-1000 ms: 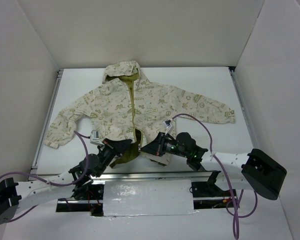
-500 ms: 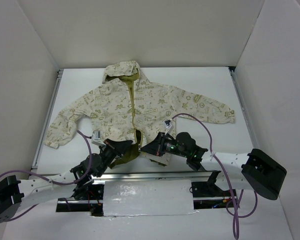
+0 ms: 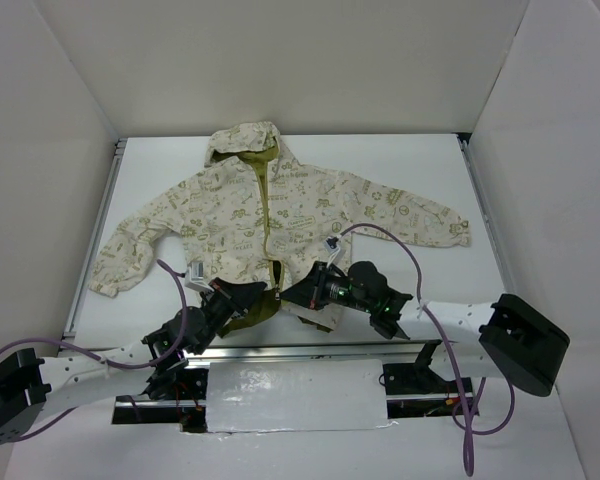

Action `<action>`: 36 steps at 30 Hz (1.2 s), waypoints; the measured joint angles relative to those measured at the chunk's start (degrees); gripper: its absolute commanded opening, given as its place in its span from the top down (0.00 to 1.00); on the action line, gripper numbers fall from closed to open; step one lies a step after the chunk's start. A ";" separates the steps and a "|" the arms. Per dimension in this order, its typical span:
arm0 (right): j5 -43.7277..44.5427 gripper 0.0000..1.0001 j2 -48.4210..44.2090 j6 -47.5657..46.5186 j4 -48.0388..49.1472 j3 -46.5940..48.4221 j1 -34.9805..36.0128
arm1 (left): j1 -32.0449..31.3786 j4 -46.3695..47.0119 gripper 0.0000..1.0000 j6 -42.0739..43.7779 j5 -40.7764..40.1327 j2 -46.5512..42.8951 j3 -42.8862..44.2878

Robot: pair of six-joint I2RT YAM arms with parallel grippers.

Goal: Zip up the jacket

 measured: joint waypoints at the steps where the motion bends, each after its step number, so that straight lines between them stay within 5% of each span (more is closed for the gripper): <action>1: 0.07 1.00 0.26 -0.02 0.02 0.02 0.00 | 0.00 0.00 1.00 0.00 0.04 0.00 0.00; 36: 0.85 1.00 1.55 -1.33 -0.04 0.46 0.00 | 0.00 -2.47 1.00 -0.28 -0.55 -0.70 0.00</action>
